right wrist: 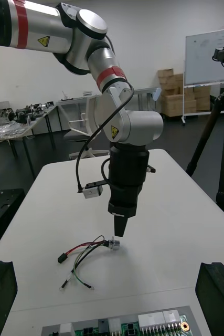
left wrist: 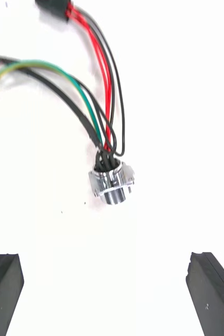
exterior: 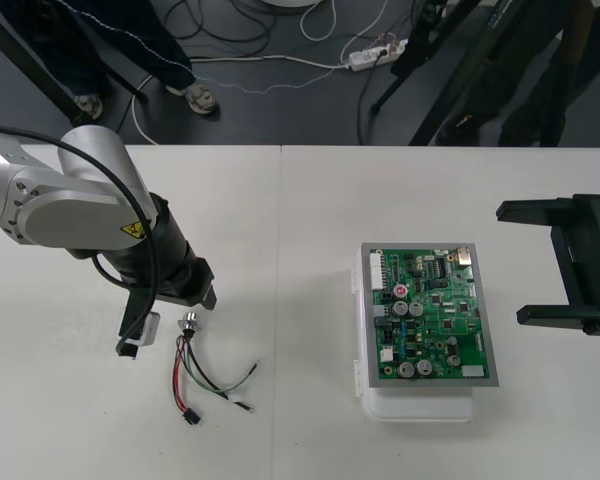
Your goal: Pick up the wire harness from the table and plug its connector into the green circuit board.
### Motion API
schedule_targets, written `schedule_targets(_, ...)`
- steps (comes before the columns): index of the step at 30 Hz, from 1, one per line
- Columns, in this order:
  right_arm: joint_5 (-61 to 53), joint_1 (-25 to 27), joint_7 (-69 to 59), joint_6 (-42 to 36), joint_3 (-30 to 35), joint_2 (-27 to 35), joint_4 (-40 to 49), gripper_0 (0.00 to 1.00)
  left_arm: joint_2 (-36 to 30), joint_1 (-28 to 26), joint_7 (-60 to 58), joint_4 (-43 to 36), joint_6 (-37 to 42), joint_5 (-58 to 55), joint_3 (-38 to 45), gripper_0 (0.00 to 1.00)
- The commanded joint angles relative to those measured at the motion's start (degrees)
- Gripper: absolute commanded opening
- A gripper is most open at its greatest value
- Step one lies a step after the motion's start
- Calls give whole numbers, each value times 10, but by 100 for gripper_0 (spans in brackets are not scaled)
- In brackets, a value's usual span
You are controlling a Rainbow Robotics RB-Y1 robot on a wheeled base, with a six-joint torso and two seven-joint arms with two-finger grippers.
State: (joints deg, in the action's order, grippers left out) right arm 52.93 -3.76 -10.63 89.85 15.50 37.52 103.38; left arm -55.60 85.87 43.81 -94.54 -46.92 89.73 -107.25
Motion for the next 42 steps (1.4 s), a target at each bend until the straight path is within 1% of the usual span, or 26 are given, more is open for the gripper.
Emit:
schedule_targets(1, -3, -19, 35, 1, -6, 10, 12, 100, 8, -13, 49, 16, 66, 11, 0, 91)
schedule_targets(10, -3, -20, 44, 1, -6, 9, 9, 100, 8, -64, 58, 52, 135, 17, 0, 91)
schedule_targets(27, -3, -20, 41, 1, -3, 9, 2, 100, 9, -134, 68, 72, 203, 18, 0, 91)
schedule_targets(33, -2, -20, 40, 1, -1, 10, 2, 100, 14, -149, 72, 87, 223, 19, 0, 92)
schedule_targets(42, -2, -20, 40, 1, -1, 10, 2, 100, 35, -156, 76, 110, 223, 20, 0, 92)
